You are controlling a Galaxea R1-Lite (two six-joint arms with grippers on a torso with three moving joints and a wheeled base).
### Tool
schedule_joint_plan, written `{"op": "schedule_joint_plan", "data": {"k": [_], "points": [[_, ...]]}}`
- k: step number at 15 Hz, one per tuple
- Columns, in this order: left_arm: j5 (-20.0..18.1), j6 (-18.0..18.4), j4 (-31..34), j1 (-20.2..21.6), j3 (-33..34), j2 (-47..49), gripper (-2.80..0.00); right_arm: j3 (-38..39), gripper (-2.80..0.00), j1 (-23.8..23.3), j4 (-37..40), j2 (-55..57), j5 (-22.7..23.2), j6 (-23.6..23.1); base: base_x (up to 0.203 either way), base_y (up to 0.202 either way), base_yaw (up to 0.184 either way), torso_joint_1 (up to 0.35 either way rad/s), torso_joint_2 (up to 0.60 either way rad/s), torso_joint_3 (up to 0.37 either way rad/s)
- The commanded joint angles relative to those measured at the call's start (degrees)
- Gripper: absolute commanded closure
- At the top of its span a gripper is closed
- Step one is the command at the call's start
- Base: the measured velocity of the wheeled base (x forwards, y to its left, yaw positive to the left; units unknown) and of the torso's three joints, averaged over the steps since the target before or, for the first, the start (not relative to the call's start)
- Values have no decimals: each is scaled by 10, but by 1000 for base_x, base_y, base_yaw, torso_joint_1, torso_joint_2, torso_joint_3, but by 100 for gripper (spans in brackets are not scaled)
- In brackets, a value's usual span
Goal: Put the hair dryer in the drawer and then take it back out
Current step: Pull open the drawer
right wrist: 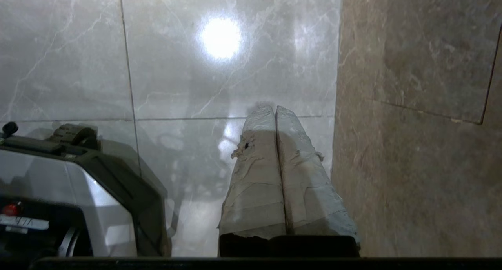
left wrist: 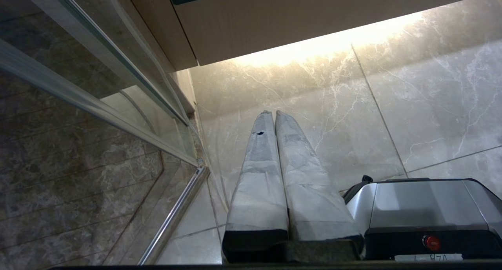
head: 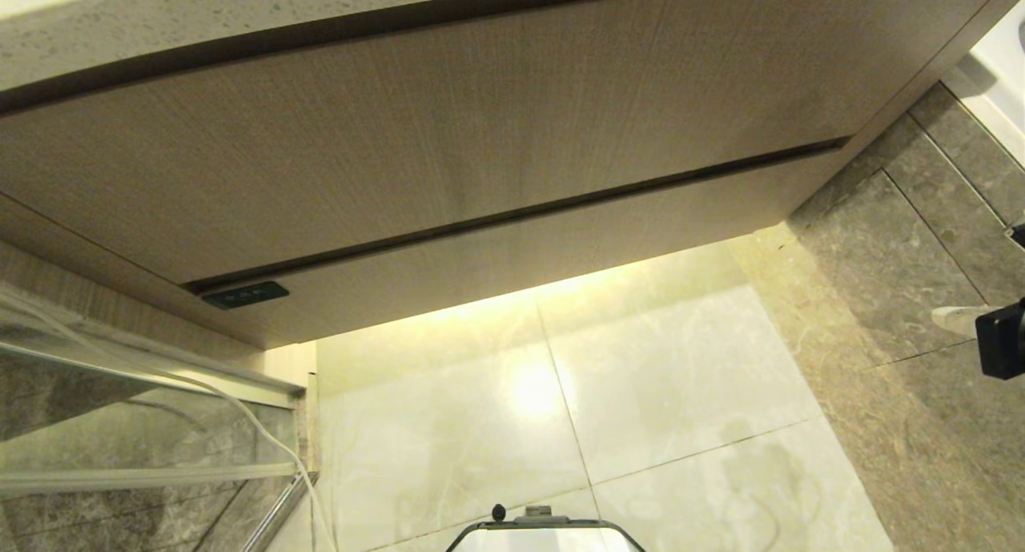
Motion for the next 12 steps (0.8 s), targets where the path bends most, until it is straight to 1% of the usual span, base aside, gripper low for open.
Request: {"op": "schedule_joint_plan", "data": {"k": [1, 3, 4, 6, 7, 9, 11, 12], "points": [[0, 0, 0, 0, 0, 0, 0, 1, 0, 0, 28, -33, -4, -1, 0, 0, 0, 0, 0, 0], [1, 0, 0, 0, 0, 0, 0, 6, 0, 2, 112, -72, -7, 2, 0, 0, 0, 0, 0, 0], [0, 0, 0, 0, 0, 0, 0, 7, 0, 4, 145, -87, -8, 17, 0, 0, 0, 0, 0, 0], [0, 0, 0, 0, 0, 0, 0, 8, 0, 7, 166, -105, -14, 52, 0, 0, 0, 0, 0, 0], [1, 0, 0, 0, 0, 0, 0, 9, 0, 8, 179, -117, -31, 61, 0, 0, 0, 0, 0, 0], [1, 0, 0, 0, 0, 0, 0, 18, 0, 10, 183, -132, -41, 67, 0, 0, 0, 0, 0, 0], [0, 0, 0, 0, 0, 0, 0, 21, 0, 17, 183, -140, -45, 85, 0, 0, 0, 0, 0, 0], [0, 0, 0, 0, 0, 0, 0, 21, 0, 22, 183, -141, -56, 89, 0, 0, 0, 0, 0, 0]]}}
